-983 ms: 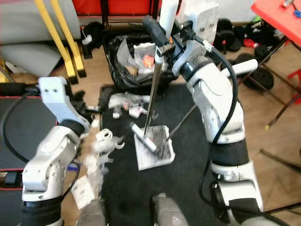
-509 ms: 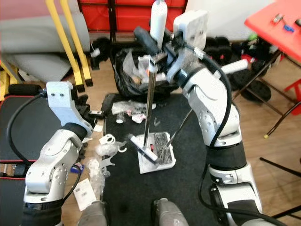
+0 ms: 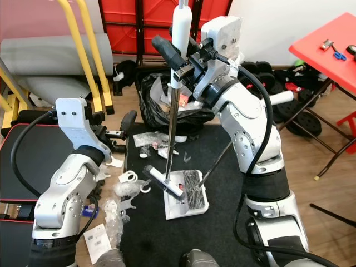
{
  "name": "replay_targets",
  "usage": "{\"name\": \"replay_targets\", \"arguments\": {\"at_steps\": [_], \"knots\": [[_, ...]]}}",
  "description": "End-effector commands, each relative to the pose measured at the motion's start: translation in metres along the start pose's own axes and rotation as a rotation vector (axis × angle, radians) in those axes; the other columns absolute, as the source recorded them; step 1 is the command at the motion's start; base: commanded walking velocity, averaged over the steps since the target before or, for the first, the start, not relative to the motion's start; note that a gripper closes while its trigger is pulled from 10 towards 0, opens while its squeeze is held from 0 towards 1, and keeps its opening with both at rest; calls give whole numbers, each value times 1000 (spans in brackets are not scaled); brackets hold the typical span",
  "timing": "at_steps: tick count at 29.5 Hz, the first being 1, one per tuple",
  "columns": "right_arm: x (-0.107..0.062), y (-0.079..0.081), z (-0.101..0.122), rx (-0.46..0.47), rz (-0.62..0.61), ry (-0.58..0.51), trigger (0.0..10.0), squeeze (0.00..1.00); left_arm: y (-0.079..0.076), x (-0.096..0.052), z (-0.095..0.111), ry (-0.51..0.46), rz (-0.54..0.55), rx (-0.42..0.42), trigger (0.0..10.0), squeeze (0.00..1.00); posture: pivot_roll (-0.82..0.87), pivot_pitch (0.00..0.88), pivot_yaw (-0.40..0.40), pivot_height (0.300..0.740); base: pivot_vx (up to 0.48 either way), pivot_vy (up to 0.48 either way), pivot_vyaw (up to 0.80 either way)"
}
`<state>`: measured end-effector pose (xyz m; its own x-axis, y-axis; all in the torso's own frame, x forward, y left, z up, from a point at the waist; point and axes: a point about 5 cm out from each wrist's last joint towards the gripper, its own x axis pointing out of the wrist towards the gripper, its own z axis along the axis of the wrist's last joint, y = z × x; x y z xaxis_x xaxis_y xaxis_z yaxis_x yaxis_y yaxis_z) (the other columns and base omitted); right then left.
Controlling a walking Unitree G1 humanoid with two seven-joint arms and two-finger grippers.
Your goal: Sweep floor
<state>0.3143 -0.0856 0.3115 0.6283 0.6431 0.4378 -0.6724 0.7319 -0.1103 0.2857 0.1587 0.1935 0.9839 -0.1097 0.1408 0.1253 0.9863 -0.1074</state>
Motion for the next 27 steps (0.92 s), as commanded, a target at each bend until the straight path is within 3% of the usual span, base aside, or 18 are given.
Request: {"name": "replay_targets", "arguments": {"at_steps": [1, 3, 13, 18, 27], "knots": [[0, 6, 7, -19, 31, -24, 10000, 0, -4, -1, -6, 24, -27, 12, 10000, 0, -65, 98, -169, 740, 480, 0, 0], [-1, 8, 5, -25, 54, -5, 10000, 0, -3, -1, -6, 22, -25, 28, 10000, 0, -65, 98, -169, 740, 480, 0, 0], [-4, 13, -2, -41, 122, 49, 10000, 0, 0, 1, -5, -2, 17, -9, 10000, 0, -68, 90, -177, 740, 0, 0, 0], [-10, 21, -4, -9, 227, 77, 10000, 0, -2, 0, -7, 1, 8, -13, 10000, 0, -69, 89, -176, 740, 0, 0, 800], [-15, 25, -5, 3, 282, 92, 10000, 0, -3, 1, -7, -3, 6, -13, 10000, 0, -69, 89, -176, 740, 0, 0, 800]]}}
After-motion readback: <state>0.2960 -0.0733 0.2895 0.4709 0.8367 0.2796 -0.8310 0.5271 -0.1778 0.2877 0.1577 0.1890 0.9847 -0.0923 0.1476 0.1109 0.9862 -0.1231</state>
